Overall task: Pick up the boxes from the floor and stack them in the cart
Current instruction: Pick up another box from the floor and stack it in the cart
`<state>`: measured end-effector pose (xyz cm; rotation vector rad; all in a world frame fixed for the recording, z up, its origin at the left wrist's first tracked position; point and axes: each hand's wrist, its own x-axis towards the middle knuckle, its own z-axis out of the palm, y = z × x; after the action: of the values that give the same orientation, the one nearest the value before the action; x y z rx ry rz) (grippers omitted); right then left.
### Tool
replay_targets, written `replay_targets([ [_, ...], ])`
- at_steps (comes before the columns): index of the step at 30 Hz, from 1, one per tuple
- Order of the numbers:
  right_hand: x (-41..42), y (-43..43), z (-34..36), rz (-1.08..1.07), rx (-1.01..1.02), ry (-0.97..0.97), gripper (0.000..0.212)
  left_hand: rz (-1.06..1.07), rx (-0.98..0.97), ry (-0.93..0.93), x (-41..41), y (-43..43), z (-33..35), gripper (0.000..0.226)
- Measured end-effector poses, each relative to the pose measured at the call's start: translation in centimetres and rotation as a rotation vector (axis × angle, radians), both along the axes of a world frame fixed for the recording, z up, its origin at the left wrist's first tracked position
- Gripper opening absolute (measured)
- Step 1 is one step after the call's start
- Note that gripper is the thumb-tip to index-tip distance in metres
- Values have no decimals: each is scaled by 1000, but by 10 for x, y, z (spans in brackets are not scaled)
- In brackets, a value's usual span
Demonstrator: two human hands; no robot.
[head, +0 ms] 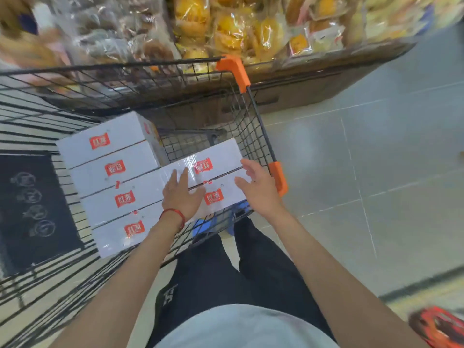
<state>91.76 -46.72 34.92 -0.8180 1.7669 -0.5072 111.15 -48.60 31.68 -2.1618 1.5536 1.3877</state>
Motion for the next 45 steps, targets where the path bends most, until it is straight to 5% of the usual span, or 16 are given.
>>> replay_targets([
  [6,6,58,59,-258,-113,-13,34,34,-67,353,-30,19,75,55],
  [20,-98,214,102,-1046,-170,-121,27,-396,-104,476,-182,85,134,38],
  [33,-298,350,122,-1325,-232,-173,21,-724,-17,541,-437,197,152,30],
  [45,-557,371,141,-1568,-306,-163,27,-914,-33,649,-721,191,164,29],
])
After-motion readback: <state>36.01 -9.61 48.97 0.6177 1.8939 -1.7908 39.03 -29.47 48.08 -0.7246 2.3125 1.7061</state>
